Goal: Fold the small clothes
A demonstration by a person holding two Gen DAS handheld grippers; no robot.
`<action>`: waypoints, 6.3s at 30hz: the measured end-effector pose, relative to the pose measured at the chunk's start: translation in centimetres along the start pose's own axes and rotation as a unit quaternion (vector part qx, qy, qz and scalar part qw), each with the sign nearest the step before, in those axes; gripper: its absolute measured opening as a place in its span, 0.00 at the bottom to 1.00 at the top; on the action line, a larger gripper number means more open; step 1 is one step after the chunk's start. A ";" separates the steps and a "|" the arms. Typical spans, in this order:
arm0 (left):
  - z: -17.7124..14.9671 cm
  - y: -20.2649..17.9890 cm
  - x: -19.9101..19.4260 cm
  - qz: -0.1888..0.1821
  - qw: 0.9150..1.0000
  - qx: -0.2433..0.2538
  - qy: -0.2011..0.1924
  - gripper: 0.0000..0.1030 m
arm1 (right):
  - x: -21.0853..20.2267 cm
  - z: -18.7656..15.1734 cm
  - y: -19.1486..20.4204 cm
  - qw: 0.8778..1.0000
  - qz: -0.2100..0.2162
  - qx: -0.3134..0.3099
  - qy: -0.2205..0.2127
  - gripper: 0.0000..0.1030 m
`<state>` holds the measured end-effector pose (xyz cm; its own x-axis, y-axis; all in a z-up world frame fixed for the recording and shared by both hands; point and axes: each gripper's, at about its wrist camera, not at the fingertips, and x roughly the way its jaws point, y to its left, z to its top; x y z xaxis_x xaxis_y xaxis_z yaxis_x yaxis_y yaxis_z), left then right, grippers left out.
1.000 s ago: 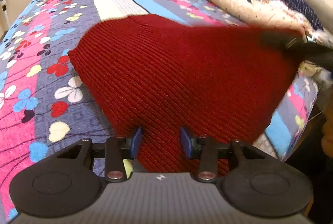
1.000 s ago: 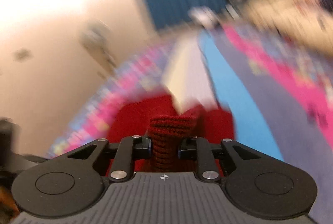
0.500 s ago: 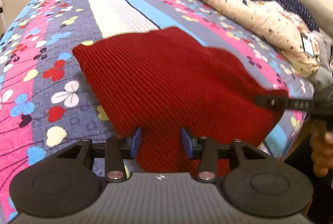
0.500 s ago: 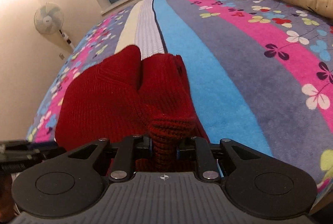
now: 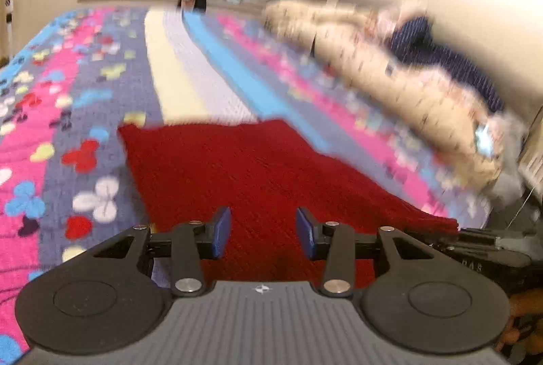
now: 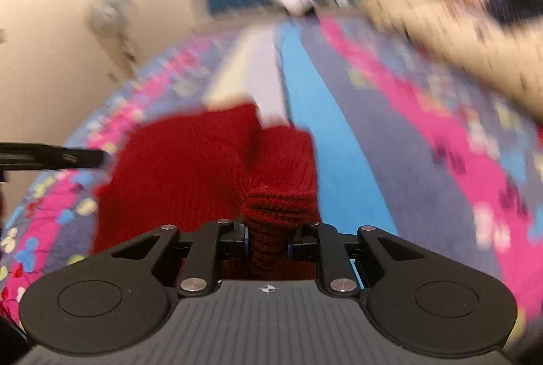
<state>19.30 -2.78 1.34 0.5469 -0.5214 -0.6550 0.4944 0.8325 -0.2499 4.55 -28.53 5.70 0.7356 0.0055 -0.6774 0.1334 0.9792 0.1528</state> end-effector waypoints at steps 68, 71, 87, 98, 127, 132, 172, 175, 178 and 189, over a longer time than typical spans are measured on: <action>-5.1 -5.1 3.1 0.002 0.968 0.194 0.160 0.73 | 7.4 4.2 -2.8 0.942 0.165 -0.236 0.170 0.34; -3.0 -2.9 1.9 -0.020 0.984 0.110 0.140 0.73 | 6.7 6.0 -4.2 0.955 0.184 -0.179 0.147 0.43; 1.4 7.5 5.6 0.023 0.974 -0.210 0.081 0.99 | 15.4 9.6 -9.0 0.968 0.147 0.084 0.188 0.84; 1.3 10.6 10.7 -0.049 0.954 -0.280 0.096 0.98 | 17.4 9.5 -6.5 0.961 0.178 0.067 0.200 0.57; 8.6 12.9 2.3 0.135 0.975 -0.161 -0.069 0.74 | 17.9 14.7 2.6 0.995 0.101 -0.008 0.012 0.49; 8.1 10.2 1.7 0.107 0.991 -0.073 -0.035 0.66 | 14.7 14.9 3.4 0.972 0.233 -0.035 -0.016 0.58; -4.0 -4.9 -9.3 0.256 0.957 -0.131 -0.033 0.99 | -1.6 4.5 5.9 0.987 0.073 -0.129 -0.058 0.88; -3.8 -4.6 -9.0 0.262 0.956 -0.128 -0.033 0.99 | -0.8 4.2 7.0 0.984 0.073 -0.153 -0.046 0.88; -3.7 -4.3 -8.7 0.252 0.959 -0.128 -0.029 0.99 | -0.2 3.8 7.8 0.982 0.069 -0.172 -0.036 0.88; -3.3 -4.5 -6.7 0.236 0.966 -0.108 -0.022 0.99 | 1.1 3.8 8.6 0.983 0.074 -0.168 -0.008 0.90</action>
<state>11.11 -2.42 4.52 0.7079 -0.0783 -0.7020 0.0338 0.9964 -0.0771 9.03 -20.89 9.04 0.7411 0.1528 -0.6538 -0.2006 0.9797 0.0016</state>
